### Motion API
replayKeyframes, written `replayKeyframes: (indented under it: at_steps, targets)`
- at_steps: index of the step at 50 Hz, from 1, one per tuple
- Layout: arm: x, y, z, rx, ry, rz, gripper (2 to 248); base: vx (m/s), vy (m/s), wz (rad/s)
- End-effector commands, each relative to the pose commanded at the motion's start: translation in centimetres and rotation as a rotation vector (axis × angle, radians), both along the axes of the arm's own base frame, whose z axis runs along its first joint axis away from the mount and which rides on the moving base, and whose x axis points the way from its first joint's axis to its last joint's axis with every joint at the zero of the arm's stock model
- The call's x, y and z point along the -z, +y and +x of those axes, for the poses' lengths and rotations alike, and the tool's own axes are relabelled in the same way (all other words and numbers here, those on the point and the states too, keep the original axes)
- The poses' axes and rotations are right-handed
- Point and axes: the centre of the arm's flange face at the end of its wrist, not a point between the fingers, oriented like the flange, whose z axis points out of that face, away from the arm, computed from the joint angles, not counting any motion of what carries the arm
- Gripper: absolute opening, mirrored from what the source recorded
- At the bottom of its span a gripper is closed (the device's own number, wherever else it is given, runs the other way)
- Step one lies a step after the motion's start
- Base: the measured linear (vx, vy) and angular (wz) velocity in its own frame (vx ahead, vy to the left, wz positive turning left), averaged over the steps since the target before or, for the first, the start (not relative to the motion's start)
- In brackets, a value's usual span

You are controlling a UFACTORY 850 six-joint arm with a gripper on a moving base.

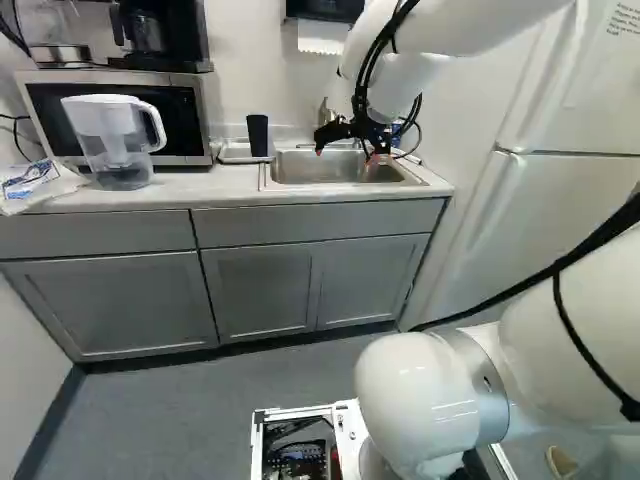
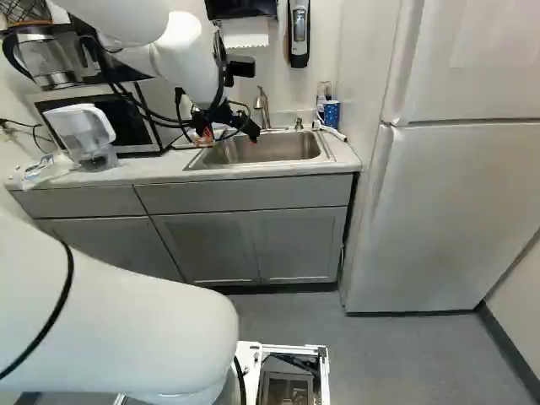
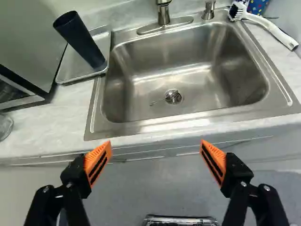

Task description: Rinse the cup and place it in the tray

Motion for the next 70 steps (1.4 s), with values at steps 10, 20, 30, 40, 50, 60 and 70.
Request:
replayKeyframes:
  at_steps: [10,20,30,40,50,60,70]
  targets:
    - [0.0,0.0,0.0,0.000,0.000,0.000,247,-0.116,-0.034,0.019]
    - [0.0,0.0,0.0,0.000,0.000,0.000,247,-0.012,-0.001,-0.005]
    - [0.0,0.0,0.0,0.000,0.000,0.000,247,0.013,0.000,-0.001]
    - [0.1,0.0,0.0,0.001,-0.001,-0.001,247,0.000,0.000,0.000]
    - [0.5,-0.1,0.0,0.004,-0.006,-0.004,247,0.000,0.000,0.000]
    - [1.1,-0.1,0.0,0.009,-0.015,-0.010,247,0.000,0.000,0.000]
    - [2.0,-0.2,0.0,0.016,-0.027,-0.018,247,0.000,0.000,0.000]
